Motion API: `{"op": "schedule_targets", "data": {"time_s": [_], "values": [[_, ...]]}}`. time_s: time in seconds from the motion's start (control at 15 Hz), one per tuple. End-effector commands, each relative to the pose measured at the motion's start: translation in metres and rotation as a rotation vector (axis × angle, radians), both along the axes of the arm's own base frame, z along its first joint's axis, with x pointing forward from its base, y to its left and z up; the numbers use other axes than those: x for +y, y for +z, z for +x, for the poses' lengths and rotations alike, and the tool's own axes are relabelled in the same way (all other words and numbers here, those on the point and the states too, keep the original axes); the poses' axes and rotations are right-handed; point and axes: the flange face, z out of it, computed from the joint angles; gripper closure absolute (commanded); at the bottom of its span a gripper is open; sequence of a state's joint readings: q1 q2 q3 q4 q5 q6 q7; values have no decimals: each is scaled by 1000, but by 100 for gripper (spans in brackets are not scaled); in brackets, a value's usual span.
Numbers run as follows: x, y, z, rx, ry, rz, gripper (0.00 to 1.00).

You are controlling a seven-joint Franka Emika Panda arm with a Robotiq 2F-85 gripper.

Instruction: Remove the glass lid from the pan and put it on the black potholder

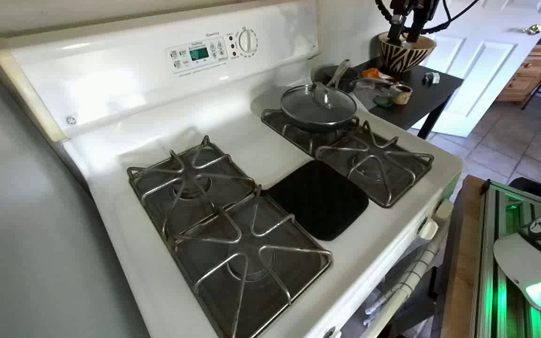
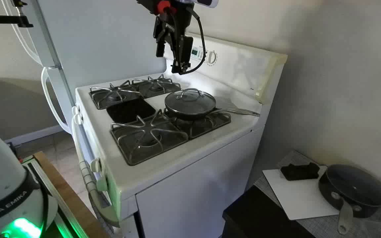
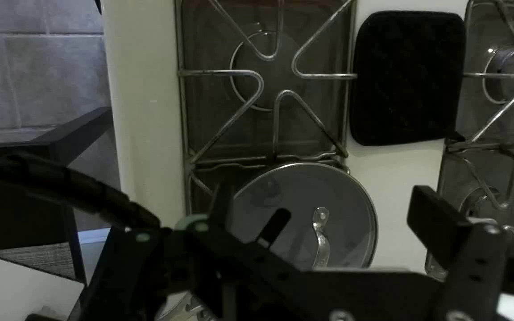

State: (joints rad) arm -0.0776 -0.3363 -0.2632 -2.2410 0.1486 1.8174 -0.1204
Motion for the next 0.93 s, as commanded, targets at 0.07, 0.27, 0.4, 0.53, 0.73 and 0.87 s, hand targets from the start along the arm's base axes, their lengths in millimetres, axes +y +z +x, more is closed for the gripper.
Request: {"op": "schedule_targets", "data": {"time_s": [0.07, 0.27, 0.4, 0.53, 0.73, 0.87], "values": [[0, 0, 0, 1, 0, 0, 0], [-2, -5, 6, 5, -32, 27, 0], [-3, -18, 16, 26, -45, 83, 0], [-3, -32, 27, 29, -57, 153, 0], [-4, -54, 51, -3, -94, 234, 0], [-7, -67, 67, -35, -117, 267, 0]]}}
